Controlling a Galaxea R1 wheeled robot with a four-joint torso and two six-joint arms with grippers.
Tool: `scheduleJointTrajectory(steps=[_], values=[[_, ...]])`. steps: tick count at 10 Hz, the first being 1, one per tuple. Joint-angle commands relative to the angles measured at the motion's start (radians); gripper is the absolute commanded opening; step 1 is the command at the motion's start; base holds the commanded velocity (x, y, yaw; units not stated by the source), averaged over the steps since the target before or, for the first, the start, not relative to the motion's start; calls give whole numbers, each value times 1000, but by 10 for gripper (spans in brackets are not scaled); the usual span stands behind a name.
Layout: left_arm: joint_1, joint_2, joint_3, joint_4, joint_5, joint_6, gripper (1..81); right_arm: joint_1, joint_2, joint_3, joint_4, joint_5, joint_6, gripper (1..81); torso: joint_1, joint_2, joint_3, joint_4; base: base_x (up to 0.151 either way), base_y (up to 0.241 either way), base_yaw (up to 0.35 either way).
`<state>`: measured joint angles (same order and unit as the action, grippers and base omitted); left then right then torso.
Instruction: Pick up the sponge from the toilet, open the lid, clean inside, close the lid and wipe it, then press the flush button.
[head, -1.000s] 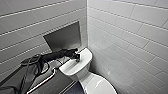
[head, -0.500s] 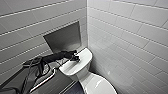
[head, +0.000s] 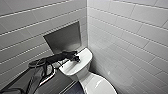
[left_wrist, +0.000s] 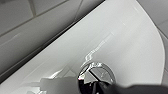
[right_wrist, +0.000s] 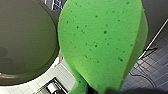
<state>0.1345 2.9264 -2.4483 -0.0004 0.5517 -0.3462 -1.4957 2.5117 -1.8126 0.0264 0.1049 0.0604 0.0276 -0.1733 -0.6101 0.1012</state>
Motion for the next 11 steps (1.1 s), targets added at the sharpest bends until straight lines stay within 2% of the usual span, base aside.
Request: scheduleJointTrajectory(steps=[1,3,11], values=[[-164,14,-35,32,5,18,10,-10,-18,24,3,-82,-2,10,0,0,0,0,0,0,0],[-138,33,-51,82,5,12,10,-13,-15,16,6,-82,-2,10,0,0,0,0,0,0,0],[-109,34,-48,83,13,16,10,-16,8,-17,9,-80,-2,10,0,0,0,0,0,0,0]])
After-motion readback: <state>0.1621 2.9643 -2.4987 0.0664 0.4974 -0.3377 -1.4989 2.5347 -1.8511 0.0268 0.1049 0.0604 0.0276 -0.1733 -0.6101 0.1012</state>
